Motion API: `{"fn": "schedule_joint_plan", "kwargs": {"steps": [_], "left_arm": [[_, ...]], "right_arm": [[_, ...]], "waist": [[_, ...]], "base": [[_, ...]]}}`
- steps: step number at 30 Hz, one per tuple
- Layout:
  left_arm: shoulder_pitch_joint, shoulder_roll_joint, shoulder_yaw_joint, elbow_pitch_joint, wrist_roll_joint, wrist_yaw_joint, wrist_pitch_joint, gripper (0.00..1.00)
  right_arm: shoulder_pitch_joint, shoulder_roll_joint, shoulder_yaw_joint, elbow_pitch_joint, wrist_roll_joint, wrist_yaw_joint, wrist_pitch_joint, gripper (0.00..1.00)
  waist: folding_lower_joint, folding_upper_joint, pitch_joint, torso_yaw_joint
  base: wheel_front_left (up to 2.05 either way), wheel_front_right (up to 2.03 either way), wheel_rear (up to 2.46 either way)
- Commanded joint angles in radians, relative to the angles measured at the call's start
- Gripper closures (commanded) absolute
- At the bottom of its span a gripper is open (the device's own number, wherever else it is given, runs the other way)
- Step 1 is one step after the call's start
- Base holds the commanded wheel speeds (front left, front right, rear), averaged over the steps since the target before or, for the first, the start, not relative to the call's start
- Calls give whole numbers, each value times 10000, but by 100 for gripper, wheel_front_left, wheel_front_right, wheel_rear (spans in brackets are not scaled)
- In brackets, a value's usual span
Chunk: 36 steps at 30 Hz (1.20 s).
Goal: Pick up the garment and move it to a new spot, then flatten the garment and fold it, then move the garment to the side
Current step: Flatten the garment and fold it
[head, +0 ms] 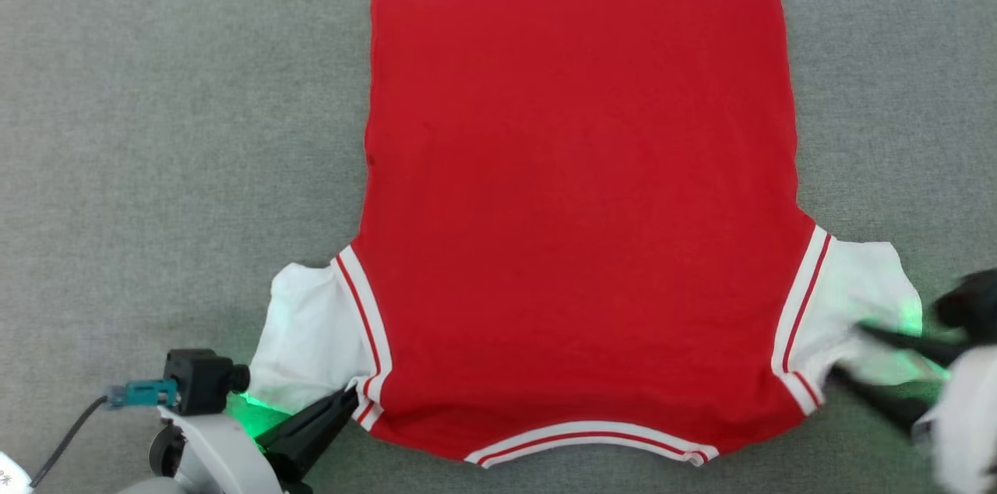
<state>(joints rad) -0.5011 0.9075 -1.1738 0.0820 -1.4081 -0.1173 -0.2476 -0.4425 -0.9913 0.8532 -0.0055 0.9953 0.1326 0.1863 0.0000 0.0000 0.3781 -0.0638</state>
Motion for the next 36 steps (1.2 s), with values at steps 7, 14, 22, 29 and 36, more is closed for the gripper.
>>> {"fn": "schedule_joint_plan", "kwargs": {"steps": [7,14,22,29,36], "left_arm": [[-150,-602,-72,-247,564,128,9,100],[-773,-1328,-107,-181,1056,104,92,100],[-1640,-2256,-264,238,1386,-72,326,100],[-2141,-2730,-497,484,1463,-93,406,100],[-2304,-2973,-713,495,1300,-53,208,100]], "right_arm": [[451,-2032,-2592,-1493,1120,-27,779,0],[-1391,-1443,-4395,-631,1243,-29,2415,0],[-5153,556,-4426,2782,-868,-27,5706,0],[-7920,1937,-4546,5803,-2578,-27,7259,0],[-9287,2678,-4662,8015,-4036,-27,7361,0]], "waist": [[0,0,153,689],[0,0,826,1528],[0,0,1719,2765],[0,0,2477,3574],[0,0,2870,3863]], "base": [[0,0,0],[0,0,0],[0,0,0],[0,0,0],[0,0,0]]}}
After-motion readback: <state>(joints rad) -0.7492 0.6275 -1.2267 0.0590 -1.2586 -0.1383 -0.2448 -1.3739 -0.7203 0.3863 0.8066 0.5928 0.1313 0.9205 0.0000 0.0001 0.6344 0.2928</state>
